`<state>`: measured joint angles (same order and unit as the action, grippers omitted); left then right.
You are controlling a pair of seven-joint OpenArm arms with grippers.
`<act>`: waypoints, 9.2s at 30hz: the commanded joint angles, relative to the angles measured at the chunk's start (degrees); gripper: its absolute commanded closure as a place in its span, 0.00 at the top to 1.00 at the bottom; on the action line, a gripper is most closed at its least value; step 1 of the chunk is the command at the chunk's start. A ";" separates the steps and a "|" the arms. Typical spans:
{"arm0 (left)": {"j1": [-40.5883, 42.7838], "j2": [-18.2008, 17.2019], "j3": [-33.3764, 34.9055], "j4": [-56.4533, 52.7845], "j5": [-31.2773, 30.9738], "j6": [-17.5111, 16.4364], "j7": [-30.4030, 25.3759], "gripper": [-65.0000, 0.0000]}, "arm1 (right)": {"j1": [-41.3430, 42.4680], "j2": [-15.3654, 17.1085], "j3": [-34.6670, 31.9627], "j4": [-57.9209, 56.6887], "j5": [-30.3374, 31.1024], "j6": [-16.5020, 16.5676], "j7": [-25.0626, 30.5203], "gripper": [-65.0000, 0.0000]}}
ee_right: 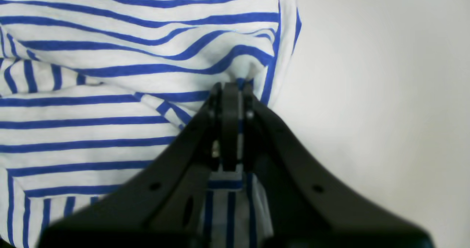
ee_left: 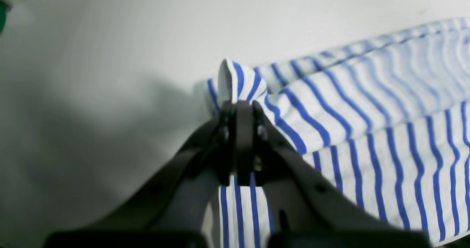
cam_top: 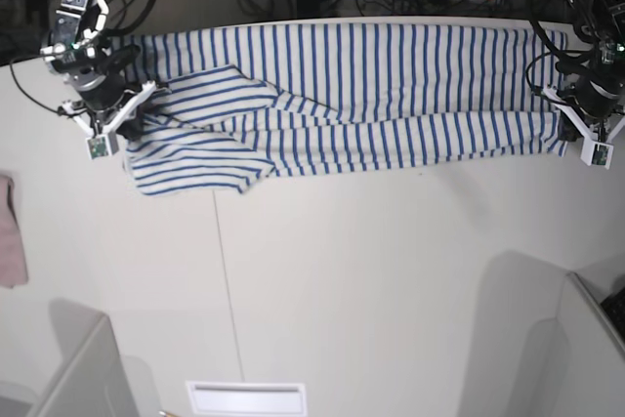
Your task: Fold the T-shirt properly
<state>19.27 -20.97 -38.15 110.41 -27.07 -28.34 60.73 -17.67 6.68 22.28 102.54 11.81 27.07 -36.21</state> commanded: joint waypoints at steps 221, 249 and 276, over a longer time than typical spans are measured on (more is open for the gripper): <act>-11.66 5.72 -12.35 -18.85 8.48 3.06 -8.73 0.00 | 15.43 -8.92 10.02 -1.57 -8.60 12.93 -22.12 0.50; -11.75 5.72 -12.27 -18.85 8.92 3.06 -8.73 0.00 | 7.78 -9.71 12.49 10.29 3.26 12.93 -28.01 0.00; -10.52 4.49 -12.44 -14.98 8.30 -2.48 -8.38 0.00 | 8.04 -9.71 10.73 12.58 3.61 12.93 -23.97 0.40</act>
<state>9.26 -15.40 -50.28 94.30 -18.26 -30.81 53.41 -10.31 -3.31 33.17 114.19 14.52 39.94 -61.87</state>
